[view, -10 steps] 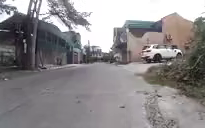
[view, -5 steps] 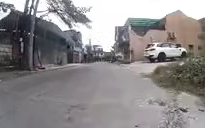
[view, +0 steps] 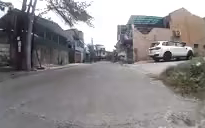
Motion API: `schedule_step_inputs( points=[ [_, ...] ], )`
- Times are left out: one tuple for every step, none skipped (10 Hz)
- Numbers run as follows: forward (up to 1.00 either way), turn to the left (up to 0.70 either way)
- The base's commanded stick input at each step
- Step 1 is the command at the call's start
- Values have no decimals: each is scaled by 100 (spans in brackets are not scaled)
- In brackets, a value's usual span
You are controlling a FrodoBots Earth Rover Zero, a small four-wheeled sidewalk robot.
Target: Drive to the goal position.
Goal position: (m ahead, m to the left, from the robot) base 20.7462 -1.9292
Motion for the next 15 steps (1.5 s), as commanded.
schedule_step_inputs(
  points=[
    [100, -39],
    [100, -39],
    [100, -39],
    [100, -39],
    [100, -16],
    [100, 1],
    [100, 1],
    [100, 1],
    [100, 1],
    [100, 1],
    [100, 1],
    [100, 1],
    [100, 1],
    [100, 1],
    [100, 1]
  ],
)
